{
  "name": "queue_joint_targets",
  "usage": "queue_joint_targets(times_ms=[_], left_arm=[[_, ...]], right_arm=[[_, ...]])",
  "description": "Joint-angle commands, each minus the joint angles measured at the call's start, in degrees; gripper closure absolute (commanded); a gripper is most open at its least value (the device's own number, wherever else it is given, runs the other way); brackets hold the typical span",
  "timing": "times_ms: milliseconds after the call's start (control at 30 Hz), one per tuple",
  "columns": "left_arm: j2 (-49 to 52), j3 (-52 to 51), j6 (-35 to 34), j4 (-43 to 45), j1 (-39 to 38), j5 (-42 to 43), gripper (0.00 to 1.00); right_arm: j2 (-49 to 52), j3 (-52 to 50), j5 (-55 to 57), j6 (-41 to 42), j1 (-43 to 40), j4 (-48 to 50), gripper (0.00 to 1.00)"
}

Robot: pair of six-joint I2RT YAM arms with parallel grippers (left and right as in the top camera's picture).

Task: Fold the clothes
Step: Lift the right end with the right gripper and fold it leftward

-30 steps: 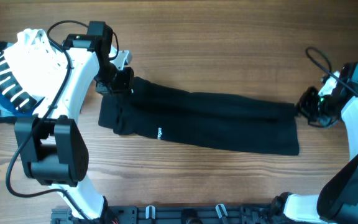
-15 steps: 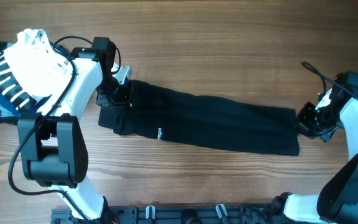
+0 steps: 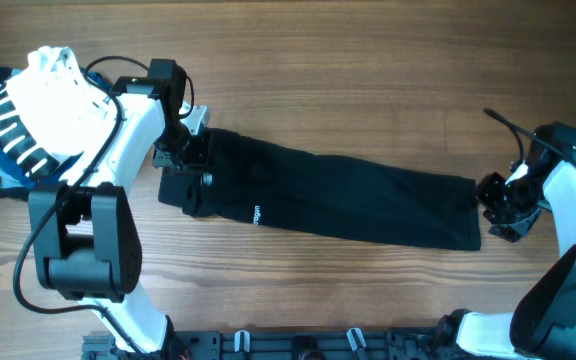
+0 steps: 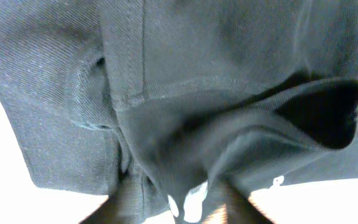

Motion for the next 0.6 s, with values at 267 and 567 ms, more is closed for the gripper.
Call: queue_joint_targets(times_ms=[267,567], left_arm=[[-2.27,0.24,-0.02,-1.46,0.26,1.44,0.00],[-2.56,0.24,-0.02,1.46,0.22,2.93,0.00]], right_arm=[[0.00,-1.44,-8.41,-2.19,-6.45,6.78,0.18],[0.02,-13.46,-13.40,-4.39,-6.82,15.93,0.12]])
